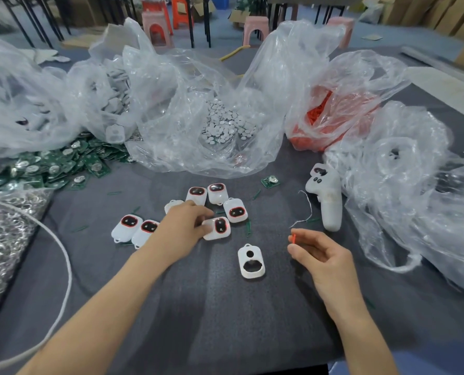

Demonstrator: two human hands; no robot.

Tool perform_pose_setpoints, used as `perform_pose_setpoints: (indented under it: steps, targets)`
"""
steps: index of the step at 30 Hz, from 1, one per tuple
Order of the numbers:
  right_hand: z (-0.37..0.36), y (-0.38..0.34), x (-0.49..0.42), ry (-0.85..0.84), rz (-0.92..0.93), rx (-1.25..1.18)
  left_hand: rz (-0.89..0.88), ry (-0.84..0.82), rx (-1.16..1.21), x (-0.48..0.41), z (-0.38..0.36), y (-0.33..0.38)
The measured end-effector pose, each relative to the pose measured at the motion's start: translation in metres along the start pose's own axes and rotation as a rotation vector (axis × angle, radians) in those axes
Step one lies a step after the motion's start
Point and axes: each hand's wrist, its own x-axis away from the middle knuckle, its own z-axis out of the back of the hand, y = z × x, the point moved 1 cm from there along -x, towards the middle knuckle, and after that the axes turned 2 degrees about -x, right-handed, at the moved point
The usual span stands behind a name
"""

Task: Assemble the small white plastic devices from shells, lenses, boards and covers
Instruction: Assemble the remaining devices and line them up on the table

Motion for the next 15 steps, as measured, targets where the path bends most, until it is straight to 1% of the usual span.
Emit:
perform_pose_setpoints:
  steps: [3,5,7,8,11,12,13,15]
  targets:
    - [-0.001,0.0,0.0,-0.001,0.008,0.004,0.012,-0.079,0.055,0.001,-0.001,0.005]
    - [-0.001,0.0,0.001,0.0,0.011,0.002,0.012,-0.097,0.096,0.003,-0.002,0.007]
    - [-0.001,0.0,0.001,0.008,0.02,-0.006,0.034,-0.122,0.215,0.006,-0.005,0.008]
    - [-0.001,0.0,0.001,0.012,0.024,-0.013,0.066,-0.135,0.365,0.008,-0.007,0.009]
    - [0.0,0.001,0.003,0.021,0.042,-0.032,0.167,-0.139,1.004,0.014,-0.013,0.015]
    - [0.0,0.0,0.003,0.025,0.047,-0.038,0.168,-0.12,1.14,0.015,-0.015,0.017]
    - [0.001,0.0,0.003,0.028,0.05,-0.043,0.149,-0.09,1.21,0.017,-0.018,0.02]
    - [0.001,0.0,0.003,0.03,0.053,-0.046,0.112,0.008,1.238,0.019,-0.024,0.025]
